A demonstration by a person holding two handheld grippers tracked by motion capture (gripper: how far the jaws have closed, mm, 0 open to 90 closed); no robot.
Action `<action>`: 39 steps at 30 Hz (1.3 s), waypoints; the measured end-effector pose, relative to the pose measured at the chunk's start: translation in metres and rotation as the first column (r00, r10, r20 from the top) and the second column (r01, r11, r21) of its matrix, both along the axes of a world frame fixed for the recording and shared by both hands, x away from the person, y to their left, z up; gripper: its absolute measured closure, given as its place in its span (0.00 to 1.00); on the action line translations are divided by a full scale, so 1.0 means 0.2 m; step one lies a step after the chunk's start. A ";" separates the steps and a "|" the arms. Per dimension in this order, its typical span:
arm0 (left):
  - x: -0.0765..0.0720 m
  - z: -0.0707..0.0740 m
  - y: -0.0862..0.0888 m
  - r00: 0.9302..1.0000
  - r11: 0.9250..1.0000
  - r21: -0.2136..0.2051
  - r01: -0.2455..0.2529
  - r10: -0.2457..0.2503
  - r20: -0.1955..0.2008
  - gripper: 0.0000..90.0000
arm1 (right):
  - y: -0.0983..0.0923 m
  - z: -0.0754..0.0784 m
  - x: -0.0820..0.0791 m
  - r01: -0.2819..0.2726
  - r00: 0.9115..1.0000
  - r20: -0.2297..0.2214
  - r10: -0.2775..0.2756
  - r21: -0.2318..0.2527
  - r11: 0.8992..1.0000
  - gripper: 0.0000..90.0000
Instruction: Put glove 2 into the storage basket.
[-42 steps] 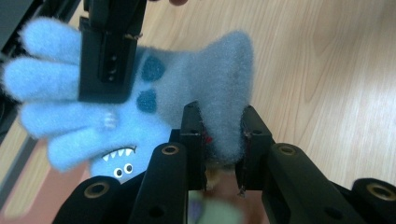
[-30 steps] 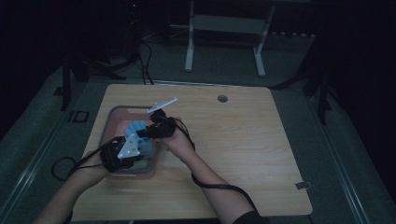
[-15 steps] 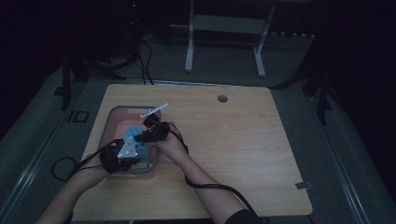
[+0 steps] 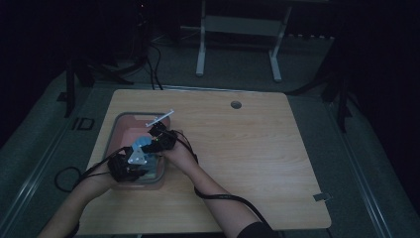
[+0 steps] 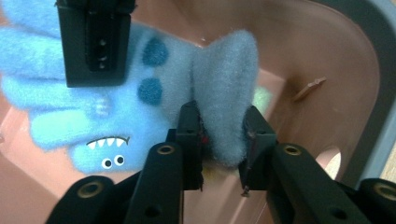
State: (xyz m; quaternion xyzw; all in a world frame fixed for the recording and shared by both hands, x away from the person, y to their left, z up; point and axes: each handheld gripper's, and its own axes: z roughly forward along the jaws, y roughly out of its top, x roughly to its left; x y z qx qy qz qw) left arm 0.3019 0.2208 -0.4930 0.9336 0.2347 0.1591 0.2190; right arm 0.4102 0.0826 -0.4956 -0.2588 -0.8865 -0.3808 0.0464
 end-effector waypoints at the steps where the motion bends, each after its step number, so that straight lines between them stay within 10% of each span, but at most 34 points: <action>1: 0.00 0.00 0.00 1.000 1.000 -0.005 -0.004 0.004 -0.002 0.76 | 0.00 0.00 0.00 0.001 1.000 0.004 -0.001 -0.001 1.000 0.63; 14: -0.03 0.08 0.07 0.989 0.986 -0.103 -0.130 0.136 0.051 0.17 | -0.08 0.11 0.01 0.011 0.999 0.039 -0.014 0.072 0.997 0.29; 27: -0.02 0.18 -0.03 0.987 0.959 -0.256 -0.118 0.143 0.079 0.09 | -0.31 0.19 -0.03 0.009 0.997 0.075 -0.018 0.114 0.993 0.18; 39: 0.01 0.20 -0.21 0.993 0.956 -0.286 -0.064 0.090 0.080 0.08 | -0.53 0.17 -0.05 0.034 0.995 0.094 -0.041 0.077 0.996 0.16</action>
